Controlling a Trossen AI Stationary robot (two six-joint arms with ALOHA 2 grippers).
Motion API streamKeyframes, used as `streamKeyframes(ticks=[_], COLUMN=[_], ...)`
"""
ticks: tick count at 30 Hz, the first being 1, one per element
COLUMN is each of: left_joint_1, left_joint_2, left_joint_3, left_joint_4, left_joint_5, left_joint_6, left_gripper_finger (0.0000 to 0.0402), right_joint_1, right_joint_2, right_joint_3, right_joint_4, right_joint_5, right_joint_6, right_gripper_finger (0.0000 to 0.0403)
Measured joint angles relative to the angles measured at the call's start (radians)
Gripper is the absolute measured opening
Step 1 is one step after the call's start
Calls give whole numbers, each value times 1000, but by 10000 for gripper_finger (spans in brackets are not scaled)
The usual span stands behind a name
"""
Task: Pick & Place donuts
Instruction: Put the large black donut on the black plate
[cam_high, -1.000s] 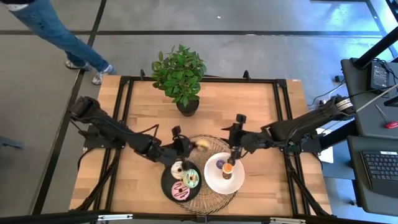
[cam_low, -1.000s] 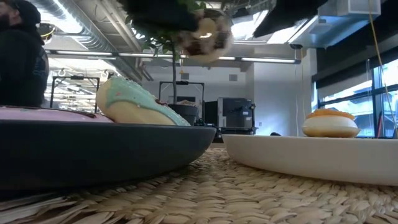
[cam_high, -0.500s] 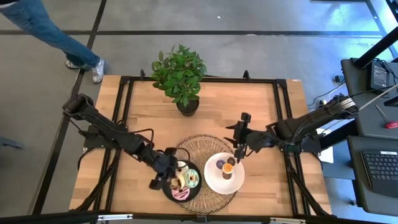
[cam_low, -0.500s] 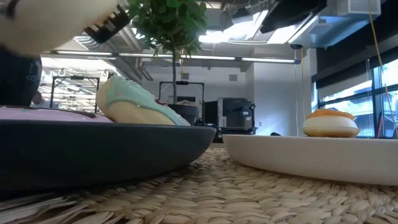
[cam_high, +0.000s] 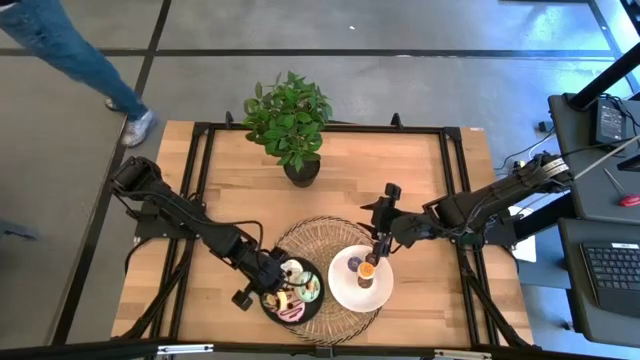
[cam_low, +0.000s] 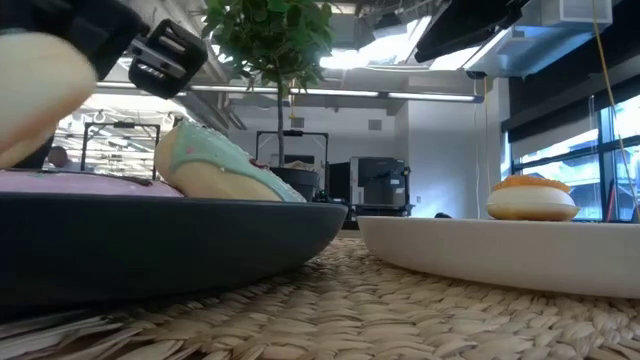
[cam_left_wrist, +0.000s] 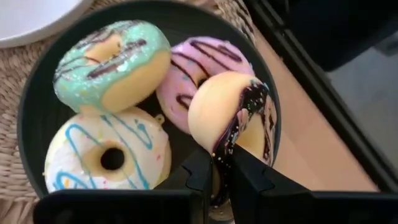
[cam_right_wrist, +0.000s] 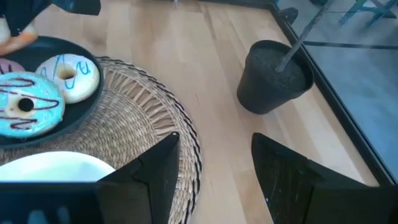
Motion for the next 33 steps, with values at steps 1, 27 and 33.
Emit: streamKeyframes(ticks=[1,27,33], left_joint_1=[0,0,0], left_joint_2=[0,3,3], left_joint_3=[0,0,0], left_joint_4=[-9,-49,-50], left_joint_5=[0,-168,-166], left_joint_6=[14,54,20], left_gripper_finger=[33,34,34], right_joint_1=[0,0,0], right_joint_2=[0,0,0], right_joint_3=[0,0,0], right_joint_4=[3,18,18], right_joint_5=[0,0,0], right_joint_6=[0,-7,-8], right_gripper_finger=[201,200,200])
